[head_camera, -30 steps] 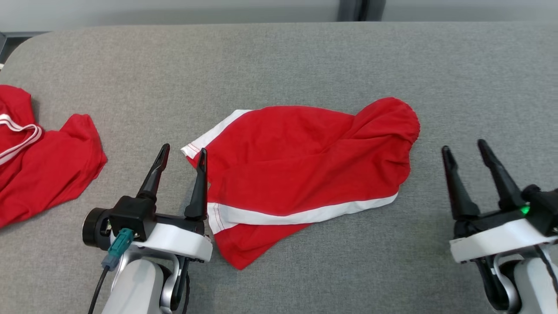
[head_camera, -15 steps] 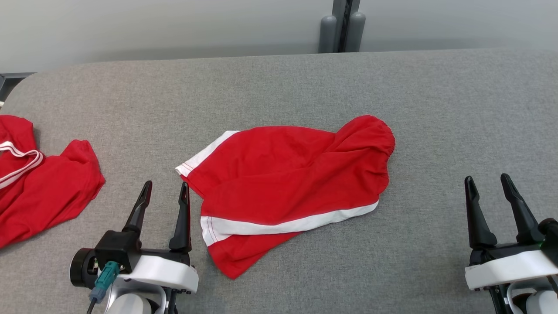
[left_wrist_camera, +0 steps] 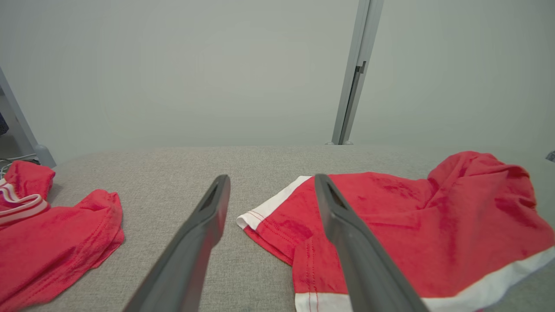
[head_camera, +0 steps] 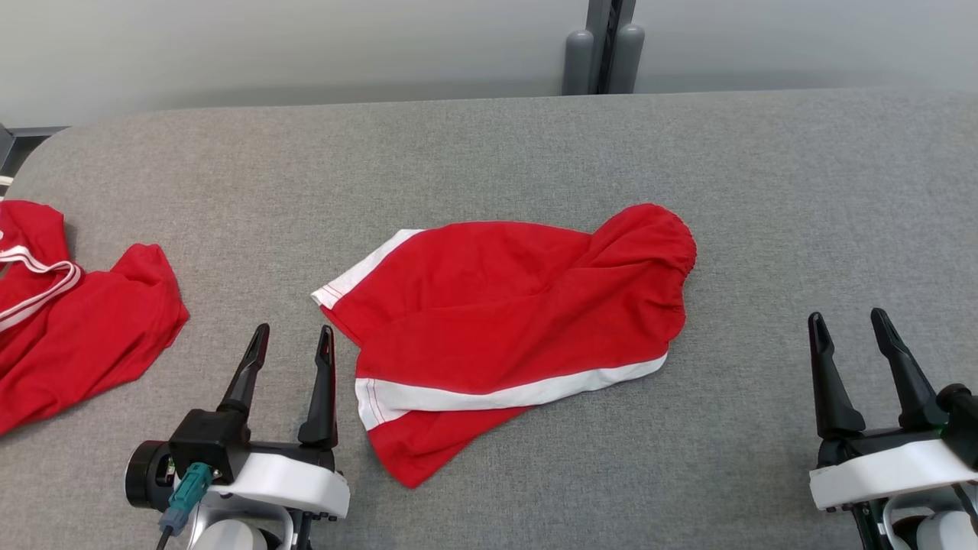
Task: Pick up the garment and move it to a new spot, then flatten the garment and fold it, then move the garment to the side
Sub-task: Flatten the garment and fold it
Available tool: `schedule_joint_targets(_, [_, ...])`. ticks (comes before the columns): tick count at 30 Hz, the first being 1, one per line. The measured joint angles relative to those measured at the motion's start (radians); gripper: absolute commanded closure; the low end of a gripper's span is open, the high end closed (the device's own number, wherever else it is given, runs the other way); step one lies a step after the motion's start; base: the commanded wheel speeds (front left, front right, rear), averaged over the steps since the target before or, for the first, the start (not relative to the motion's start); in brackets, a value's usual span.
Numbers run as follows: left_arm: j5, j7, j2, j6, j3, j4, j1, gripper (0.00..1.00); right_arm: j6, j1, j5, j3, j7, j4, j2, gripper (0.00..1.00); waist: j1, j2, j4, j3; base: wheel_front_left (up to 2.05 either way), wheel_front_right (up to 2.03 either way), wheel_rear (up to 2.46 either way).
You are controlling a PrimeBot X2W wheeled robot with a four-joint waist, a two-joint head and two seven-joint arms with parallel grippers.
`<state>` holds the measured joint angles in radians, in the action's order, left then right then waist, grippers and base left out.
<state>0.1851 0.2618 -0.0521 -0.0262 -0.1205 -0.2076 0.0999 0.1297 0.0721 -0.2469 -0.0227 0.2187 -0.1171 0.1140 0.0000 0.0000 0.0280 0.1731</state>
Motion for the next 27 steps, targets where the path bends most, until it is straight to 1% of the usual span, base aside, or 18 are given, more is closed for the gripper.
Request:
schedule_joint_targets(4, [0.000, 0.000, 0.000, 0.000, -0.003, 0.001, 0.002, 0.00, 0.000, 0.001, 0.000, 0.005, -0.005, -0.002, 0.003, 0.00, 0.0000, 0.0000, 0.004, 0.008, 0.00, 0.00, 0.00])
schedule_joint_targets(8, [0.000, 0.000, 0.000, 0.000, -0.009, 0.004, 0.013, 0.00, 0.000, 0.016, -0.005, 0.038, -0.035, -0.024, 0.030, 0.00, 0.0000, 0.0000, 0.014, 0.024, 0.00, 0.00, 0.00])
schedule_joint_targets(16, [0.001, 0.000, 0.002, 0.000, -0.038, 0.013, 0.055, 0.00, 0.000, 0.110, -0.060, 0.181, -0.105, -0.124, 0.107, 0.00, 0.0000, 0.0000, 0.047, 0.079, 0.00, 0.00, 0.00])
schedule_joint_targets(26, [0.022, 0.000, 0.003, -0.006, -0.071, 0.013, 0.093, 0.00, 0.000, 0.252, -0.144, 0.316, -0.107, -0.272, 0.156, 0.00, 0.0000, 0.0000, 0.094, 0.135, 0.00, 0.00, 0.00])
schedule_joint_targets(27, [0.026, 0.000, 0.003, -0.010, -0.075, 0.013, 0.094, 0.00, 0.000, 0.261, -0.157, 0.327, -0.107, -0.286, 0.158, 0.07, 0.0000, 0.0000, 0.097, 0.138, 0.00, 0.00, 0.00])
